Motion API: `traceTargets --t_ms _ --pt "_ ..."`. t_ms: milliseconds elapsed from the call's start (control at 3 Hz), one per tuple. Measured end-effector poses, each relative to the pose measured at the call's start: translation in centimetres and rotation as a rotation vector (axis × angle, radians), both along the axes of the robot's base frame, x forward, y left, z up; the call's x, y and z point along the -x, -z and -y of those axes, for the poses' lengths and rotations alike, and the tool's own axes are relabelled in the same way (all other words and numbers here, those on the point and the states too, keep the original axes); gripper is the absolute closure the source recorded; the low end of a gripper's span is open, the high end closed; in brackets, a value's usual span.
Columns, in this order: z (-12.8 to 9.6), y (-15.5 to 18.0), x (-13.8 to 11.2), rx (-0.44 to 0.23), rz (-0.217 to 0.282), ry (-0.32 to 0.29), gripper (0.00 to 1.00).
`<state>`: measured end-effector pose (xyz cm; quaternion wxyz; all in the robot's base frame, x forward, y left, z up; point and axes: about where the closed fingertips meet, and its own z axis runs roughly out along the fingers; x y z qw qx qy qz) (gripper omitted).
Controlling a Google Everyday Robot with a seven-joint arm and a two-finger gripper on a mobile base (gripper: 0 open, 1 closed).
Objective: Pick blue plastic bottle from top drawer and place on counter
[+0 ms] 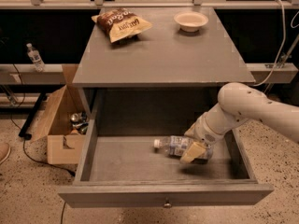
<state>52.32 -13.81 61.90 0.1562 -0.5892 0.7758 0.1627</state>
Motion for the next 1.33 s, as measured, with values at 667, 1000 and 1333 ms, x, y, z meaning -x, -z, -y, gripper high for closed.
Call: traceTargets --t_ms 667,1000,1333 --pt "0.4 -0.5 0.6 -0.008 0.026 0.004 0.76" --pt "2.5 -6.3 0.2 -0.082 0.141 0.031 1.00" --pt "4.8 -12.0 -0.4 -0.137 0.244 0.019 1.00"
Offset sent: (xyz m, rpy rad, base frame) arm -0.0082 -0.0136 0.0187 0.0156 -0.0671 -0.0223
